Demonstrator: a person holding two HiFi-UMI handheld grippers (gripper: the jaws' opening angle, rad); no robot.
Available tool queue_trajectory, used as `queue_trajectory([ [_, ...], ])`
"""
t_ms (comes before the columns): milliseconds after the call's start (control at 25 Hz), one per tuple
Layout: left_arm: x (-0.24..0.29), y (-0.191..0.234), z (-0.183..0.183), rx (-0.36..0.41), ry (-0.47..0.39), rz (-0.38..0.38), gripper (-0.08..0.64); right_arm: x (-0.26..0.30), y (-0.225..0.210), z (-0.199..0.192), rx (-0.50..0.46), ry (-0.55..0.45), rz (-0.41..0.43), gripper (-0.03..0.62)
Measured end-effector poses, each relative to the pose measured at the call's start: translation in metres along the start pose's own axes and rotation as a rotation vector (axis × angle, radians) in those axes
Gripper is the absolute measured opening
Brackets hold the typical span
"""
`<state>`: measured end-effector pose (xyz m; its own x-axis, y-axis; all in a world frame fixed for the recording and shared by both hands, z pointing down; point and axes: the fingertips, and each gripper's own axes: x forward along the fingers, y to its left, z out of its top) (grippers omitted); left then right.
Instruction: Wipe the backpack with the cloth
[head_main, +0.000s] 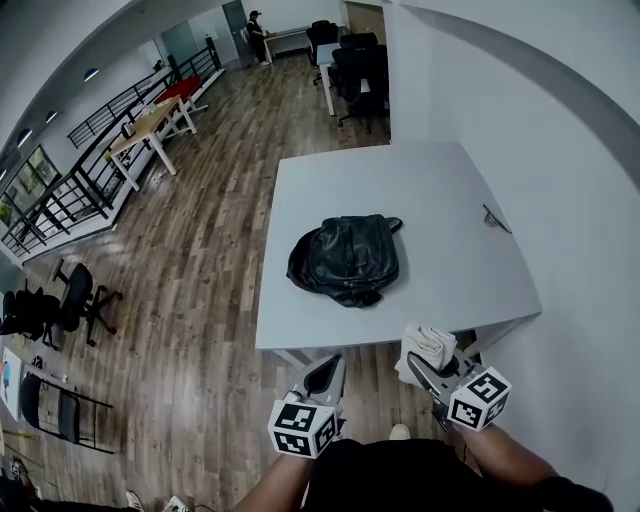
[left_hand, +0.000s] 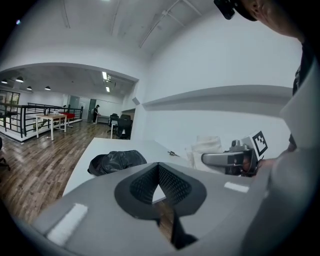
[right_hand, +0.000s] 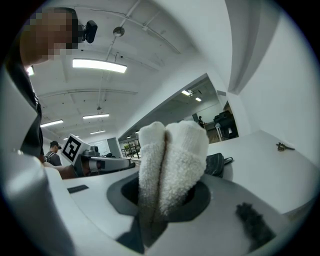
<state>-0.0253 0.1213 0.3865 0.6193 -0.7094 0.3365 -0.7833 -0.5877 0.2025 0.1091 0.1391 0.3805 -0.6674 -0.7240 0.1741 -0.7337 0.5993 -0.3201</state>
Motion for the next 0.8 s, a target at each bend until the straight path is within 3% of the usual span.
queue_trajectory([
  [520,-0.031,0.037,-0.011,-0.016,0.04,-0.078,0.008,0.022,0.05,-0.02,-0.006,0.008,-0.1,0.084],
  [800,-0.033,0.043,-0.008,0.015,0.045,-0.108,0.008,0.022,0.053,-0.026,0.015,-0.005,-0.14,0.084],
])
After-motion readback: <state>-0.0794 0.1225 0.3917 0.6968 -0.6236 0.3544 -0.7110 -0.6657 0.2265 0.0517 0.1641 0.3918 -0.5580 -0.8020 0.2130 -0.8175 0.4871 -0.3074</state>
